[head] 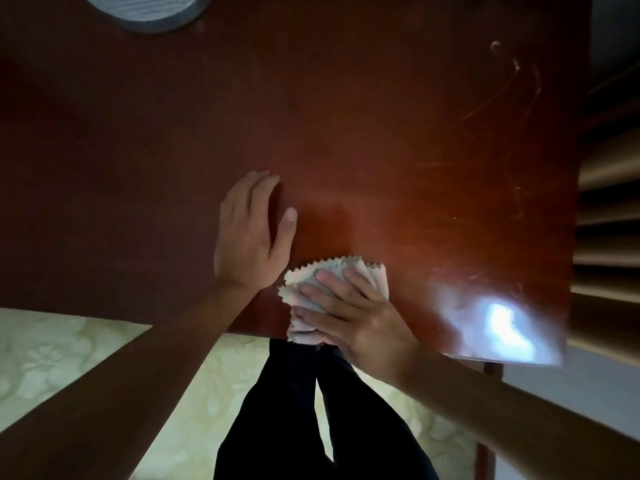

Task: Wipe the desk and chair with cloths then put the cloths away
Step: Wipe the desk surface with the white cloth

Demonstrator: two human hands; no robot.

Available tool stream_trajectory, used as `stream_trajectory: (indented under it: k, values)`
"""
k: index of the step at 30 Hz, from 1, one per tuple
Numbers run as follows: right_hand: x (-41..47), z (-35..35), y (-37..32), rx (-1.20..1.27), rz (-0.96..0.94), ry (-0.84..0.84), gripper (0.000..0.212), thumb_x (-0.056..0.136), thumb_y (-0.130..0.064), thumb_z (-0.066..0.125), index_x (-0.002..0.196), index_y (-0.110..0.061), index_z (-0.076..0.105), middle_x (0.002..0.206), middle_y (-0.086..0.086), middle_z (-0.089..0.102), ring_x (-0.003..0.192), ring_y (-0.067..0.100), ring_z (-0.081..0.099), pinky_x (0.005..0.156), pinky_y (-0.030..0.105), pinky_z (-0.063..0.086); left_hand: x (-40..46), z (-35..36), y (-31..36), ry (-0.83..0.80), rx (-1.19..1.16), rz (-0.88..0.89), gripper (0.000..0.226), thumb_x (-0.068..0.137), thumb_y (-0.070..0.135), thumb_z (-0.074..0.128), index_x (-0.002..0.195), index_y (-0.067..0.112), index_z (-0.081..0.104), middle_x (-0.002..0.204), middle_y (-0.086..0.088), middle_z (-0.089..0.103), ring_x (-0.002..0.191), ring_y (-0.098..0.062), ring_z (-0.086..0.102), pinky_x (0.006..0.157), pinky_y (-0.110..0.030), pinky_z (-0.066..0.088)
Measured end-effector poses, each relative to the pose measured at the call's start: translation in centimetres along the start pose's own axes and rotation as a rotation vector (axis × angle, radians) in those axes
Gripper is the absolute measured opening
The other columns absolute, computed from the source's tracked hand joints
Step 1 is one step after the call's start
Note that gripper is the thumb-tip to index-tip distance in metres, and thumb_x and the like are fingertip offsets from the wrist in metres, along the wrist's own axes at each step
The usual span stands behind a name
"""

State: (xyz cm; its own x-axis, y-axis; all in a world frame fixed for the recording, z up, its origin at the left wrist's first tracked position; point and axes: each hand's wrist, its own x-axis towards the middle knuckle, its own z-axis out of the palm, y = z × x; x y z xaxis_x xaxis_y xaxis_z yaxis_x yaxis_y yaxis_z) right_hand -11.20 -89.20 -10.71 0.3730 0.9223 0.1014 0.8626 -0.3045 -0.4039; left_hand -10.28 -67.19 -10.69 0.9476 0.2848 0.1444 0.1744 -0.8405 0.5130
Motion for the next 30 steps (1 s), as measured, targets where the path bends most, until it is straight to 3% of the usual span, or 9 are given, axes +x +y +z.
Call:
stream_trajectory:
  k: [4, 8, 10, 13, 15, 17, 19, 23, 30]
  values:
    - [3.5, -1.6, 4.1, -0.02, -0.078, -0.021, 0.036, 0.097, -0.027, 0.052, 0.132, -0.032, 0.061, 0.146, -0.007, 0.051, 0.142, 0.023, 0.039, 0.119, 0.049, 0.022, -0.1, 0.2, -0.5, -0.006, 0.017, 0.012, 0.051, 0.102, 0.039, 0.036, 0.133, 0.002, 0.051, 0.137, -0.017, 0.052, 0.132, -0.032, 0.043, 0.112, -0.043, 0.033]
    - [12.2, -4.0, 11.6, -0.124, 0.308, 0.149, 0.045, 0.095, -0.023, 0.039, 0.135, -0.022, 0.06, 0.14, 0.005, 0.057, 0.14, 0.033, 0.041, 0.115, 0.052, 0.022, -0.2, 0.3, -0.4, 0.012, 0.008, 0.01, 0.049, 0.102, 0.037, 0.036, 0.133, 0.001, 0.051, 0.136, -0.017, 0.053, 0.131, -0.031, 0.045, 0.112, -0.041, 0.034]
    - [13.0, -3.3, 10.7, -0.15, 0.368, 0.166, 0.046, 0.094, -0.022, 0.041, 0.136, -0.017, 0.058, 0.141, 0.009, 0.056, 0.139, 0.036, 0.04, 0.115, 0.056, 0.022, -0.1, 0.4, -0.4, 0.019, 0.018, 0.013, 0.048, 0.101, 0.034, 0.039, 0.133, 0.001, 0.052, 0.135, -0.017, 0.054, 0.131, -0.031, 0.045, 0.112, -0.041, 0.034]
    - [7.9, -0.1, 2.5, -0.079, 0.273, 0.153, 0.041, 0.097, -0.024, 0.042, 0.133, -0.017, 0.061, 0.143, 0.006, 0.055, 0.139, 0.032, 0.041, 0.119, 0.053, 0.016, -0.3, 0.2, -0.3, 0.003, -0.01, 0.004, 0.048, 0.099, 0.033, 0.041, 0.133, 0.001, 0.052, 0.137, -0.017, 0.053, 0.131, -0.031, 0.045, 0.11, -0.046, 0.036]
    - [4.7, 1.3, -1.4, -0.01, 0.214, 0.14, 0.034, 0.103, -0.022, 0.041, 0.123, -0.019, 0.069, 0.14, 0.002, 0.058, 0.139, 0.026, 0.044, 0.119, 0.049, 0.023, -0.2, 0.0, -0.1, -0.003, -0.024, -0.008, 0.047, 0.1, 0.035, 0.039, 0.134, 0.004, 0.052, 0.139, -0.014, 0.051, 0.132, -0.028, 0.043, 0.111, -0.045, 0.035]
    - [4.6, 1.0, -0.6, 0.014, 0.142, 0.081, 0.029, 0.101, -0.026, 0.047, 0.116, -0.024, 0.072, 0.138, 0.0, 0.06, 0.137, 0.023, 0.046, 0.116, 0.048, 0.03, -0.3, -0.2, -0.2, -0.008, -0.033, -0.004, 0.047, 0.101, 0.036, 0.038, 0.133, 0.005, 0.053, 0.14, -0.013, 0.051, 0.133, -0.027, 0.042, 0.112, -0.043, 0.035]
    - [6.2, -0.4, 3.4, -0.053, 0.149, 0.059, 0.037, 0.096, -0.029, 0.045, 0.125, -0.025, 0.067, 0.141, 0.002, 0.057, 0.138, 0.028, 0.045, 0.116, 0.052, 0.026, -0.3, -0.2, -0.1, -0.014, -0.022, 0.0, 0.048, 0.101, 0.035, 0.036, 0.131, 0.003, 0.055, 0.14, -0.014, 0.052, 0.133, -0.028, 0.043, 0.112, -0.041, 0.033]
    - [9.7, -4.9, 13.2, -0.139, 0.543, 0.189, 0.05, 0.095, -0.029, 0.033, 0.138, -0.017, 0.056, 0.145, 0.006, 0.053, 0.141, 0.035, 0.038, 0.117, 0.053, 0.019, -0.2, 0.2, -0.1, -0.018, 0.05, 0.016, 0.045, 0.101, 0.032, 0.038, 0.129, 0.003, 0.057, 0.139, -0.014, 0.052, 0.135, -0.029, 0.043, 0.113, -0.037, 0.027]
    - [2.7, -1.6, 2.0, -0.016, 0.446, 0.192, 0.032, 0.096, -0.025, 0.052, 0.122, -0.019, 0.069, 0.132, 0.001, 0.064, 0.13, 0.023, 0.054, 0.11, 0.049, 0.035, -0.1, 0.3, 0.2, -0.064, 0.133, 0.022, 0.047, 0.101, 0.035, 0.037, 0.127, 0.002, 0.057, 0.14, -0.015, 0.05, 0.137, -0.032, 0.041, 0.112, -0.038, 0.027]
